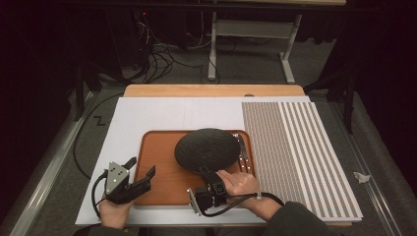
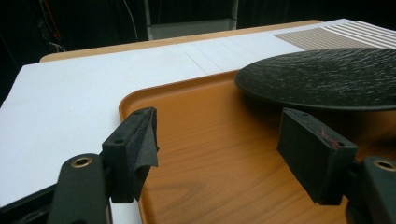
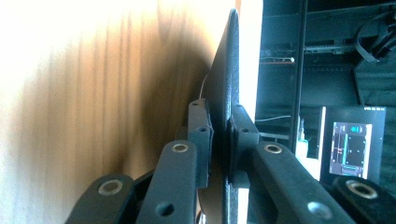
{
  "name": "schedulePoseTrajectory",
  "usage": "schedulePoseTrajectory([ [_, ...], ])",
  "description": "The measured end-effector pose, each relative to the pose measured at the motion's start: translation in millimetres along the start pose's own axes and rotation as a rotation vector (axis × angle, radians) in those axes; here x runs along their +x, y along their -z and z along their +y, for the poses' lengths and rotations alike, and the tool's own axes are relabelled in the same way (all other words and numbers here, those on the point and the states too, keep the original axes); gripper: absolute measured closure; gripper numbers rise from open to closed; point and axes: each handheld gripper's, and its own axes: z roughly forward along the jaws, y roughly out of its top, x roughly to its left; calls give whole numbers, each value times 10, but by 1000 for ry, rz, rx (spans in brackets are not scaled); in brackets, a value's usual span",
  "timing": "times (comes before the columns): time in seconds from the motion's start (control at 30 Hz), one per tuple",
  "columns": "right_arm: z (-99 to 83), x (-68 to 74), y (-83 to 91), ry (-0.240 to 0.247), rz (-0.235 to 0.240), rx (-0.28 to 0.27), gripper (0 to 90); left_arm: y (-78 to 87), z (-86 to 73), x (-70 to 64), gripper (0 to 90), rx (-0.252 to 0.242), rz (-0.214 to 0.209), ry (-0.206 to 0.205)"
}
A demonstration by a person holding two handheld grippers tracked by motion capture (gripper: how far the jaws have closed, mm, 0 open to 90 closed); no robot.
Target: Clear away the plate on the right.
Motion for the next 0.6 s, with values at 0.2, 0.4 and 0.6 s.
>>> schedulePoseTrajectory([
  [0.2, 73, 42, -30, 13, 8, -12, 846, 2, -1, -2, 288, -1, -1, 0],
  [0.4, 98, 105, -70, 13, 44, -27, 864, 7, -1, -5, 288, -1, -1, -1],
  [0.6, 73, 146, -76, 0, 61, -26, 870, 1, -2, -12, 288, 3, -2, -4],
])
